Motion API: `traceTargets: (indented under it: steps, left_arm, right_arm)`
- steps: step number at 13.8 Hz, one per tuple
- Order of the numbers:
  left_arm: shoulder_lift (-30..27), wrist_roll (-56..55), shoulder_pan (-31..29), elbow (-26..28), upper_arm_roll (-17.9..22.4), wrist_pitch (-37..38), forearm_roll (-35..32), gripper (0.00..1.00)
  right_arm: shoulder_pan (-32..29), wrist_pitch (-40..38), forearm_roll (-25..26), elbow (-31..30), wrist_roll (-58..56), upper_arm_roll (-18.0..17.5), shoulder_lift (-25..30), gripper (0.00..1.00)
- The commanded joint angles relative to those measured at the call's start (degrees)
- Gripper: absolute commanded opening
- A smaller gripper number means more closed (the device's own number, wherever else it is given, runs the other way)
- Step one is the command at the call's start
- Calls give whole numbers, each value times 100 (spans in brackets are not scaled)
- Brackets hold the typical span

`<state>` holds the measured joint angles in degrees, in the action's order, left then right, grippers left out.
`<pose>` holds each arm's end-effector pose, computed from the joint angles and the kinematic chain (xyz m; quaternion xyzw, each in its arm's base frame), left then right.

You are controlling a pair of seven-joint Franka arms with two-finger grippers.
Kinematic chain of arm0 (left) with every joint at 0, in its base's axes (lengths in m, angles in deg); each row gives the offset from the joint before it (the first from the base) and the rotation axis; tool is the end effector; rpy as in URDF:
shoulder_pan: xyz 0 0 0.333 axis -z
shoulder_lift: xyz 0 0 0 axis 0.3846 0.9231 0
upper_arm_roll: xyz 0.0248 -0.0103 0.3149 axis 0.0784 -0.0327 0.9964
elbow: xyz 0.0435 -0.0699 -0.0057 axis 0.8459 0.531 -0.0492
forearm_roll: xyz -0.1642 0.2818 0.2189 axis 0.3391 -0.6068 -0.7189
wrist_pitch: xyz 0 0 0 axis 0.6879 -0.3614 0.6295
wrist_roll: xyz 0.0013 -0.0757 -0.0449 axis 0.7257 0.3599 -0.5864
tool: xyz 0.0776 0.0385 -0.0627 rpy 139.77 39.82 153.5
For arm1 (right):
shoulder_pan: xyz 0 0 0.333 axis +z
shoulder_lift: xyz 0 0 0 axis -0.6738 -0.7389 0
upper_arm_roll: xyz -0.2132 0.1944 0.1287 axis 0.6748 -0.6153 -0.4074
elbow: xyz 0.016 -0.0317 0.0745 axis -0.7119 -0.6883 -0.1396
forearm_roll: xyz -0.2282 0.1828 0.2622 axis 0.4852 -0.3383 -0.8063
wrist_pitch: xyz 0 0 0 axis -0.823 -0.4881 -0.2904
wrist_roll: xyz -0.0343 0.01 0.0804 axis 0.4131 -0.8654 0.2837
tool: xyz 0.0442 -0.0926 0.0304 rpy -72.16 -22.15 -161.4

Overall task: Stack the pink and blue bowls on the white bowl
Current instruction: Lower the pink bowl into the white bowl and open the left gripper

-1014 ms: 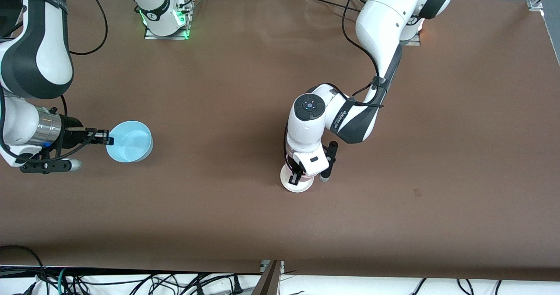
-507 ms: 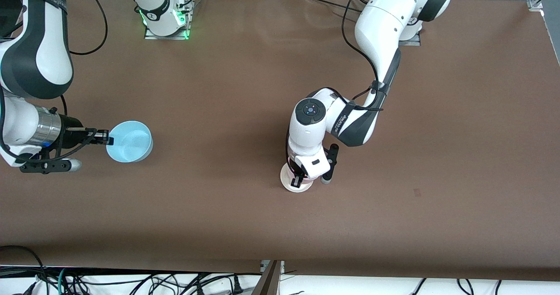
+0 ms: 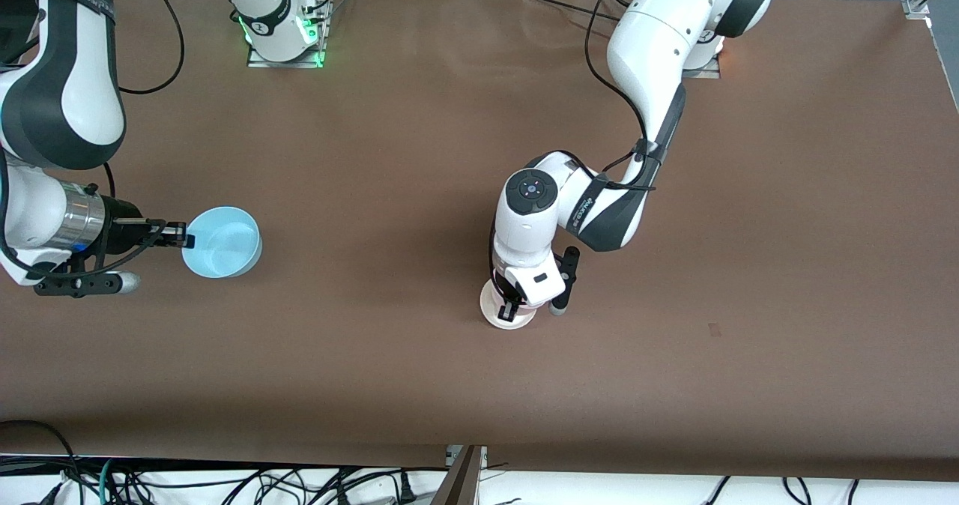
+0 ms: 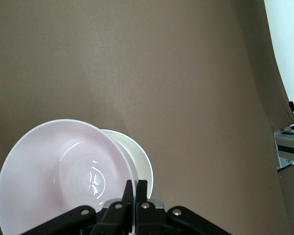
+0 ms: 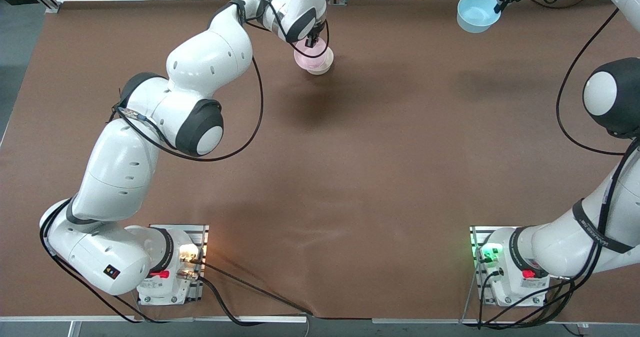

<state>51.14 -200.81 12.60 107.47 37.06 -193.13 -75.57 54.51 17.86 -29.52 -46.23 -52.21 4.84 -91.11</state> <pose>0.6654 -0.4479 0.2686 0.7910 0.5961 0.0939 0.1010 0.6709 0.0362 0.4750 -0.9950 -0.0062 0.0704 0.0712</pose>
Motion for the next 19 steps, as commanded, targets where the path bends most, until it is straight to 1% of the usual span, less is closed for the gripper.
traceTargets:
  steps: [1, 2, 3, 4, 5, 6, 7, 9, 14, 15, 17, 19]
  left_arm:
    - [120, -116, 99, -196, 67, 1, -130, 0]
    - [120, -98, 108, -196, 76, 1, -130, 0]
    - [120, -98, 108, -196, 76, 1, -130, 6]
    - [120, -98, 108, -205, 94, 1, -130, 8]
    - [120, -98, 108, -205, 94, 1, -130, 20]
    - [120, -98, 108, -205, 94, 1, -130, 25]
    - [120, -98, 108, -205, 102, 10, -130, 33]
    - [120, -98, 108, -205, 103, 1, -130, 38]
    - [58, -90, 100, -213, 146, 71, -121, 37]
    - [41, -63, 99, -213, 181, 133, -121, 35]
    - [6, 155, 99, -205, 261, 334, -121, 35]
    - [-91, 795, 99, -213, 243, 877, -104, 35]
  right_arm:
    - [-29, -192, -92, 139, -61, 26, -43, 0]
    - [-20, -192, -92, 139, -61, 34, -43, 0]
    - [-20, -192, -92, 139, -61, 35, -43, 0]
    - [-20, -192, -92, 139, -61, 26, -43, 0]
    - [-29, -192, -92, 139, -61, 26, -43, 0]
    - [-29, -200, -92, 139, -61, 34, -43, 0]
    - [-29, -200, -92, 139, -61, 35, -43, 0]
    - [-29, -192, -92, 139, -61, 26, -43, 0]
    - [-29, -200, -92, 139, -61, 35, -43, 0]
    - [-29, -192, -92, 139, -52, 26, -43, 0]
    - [-29, -192, -92, 139, -44, 26, -43, 0]
    - [-20, -192, -92, 139, -26, 26, -43, 0]
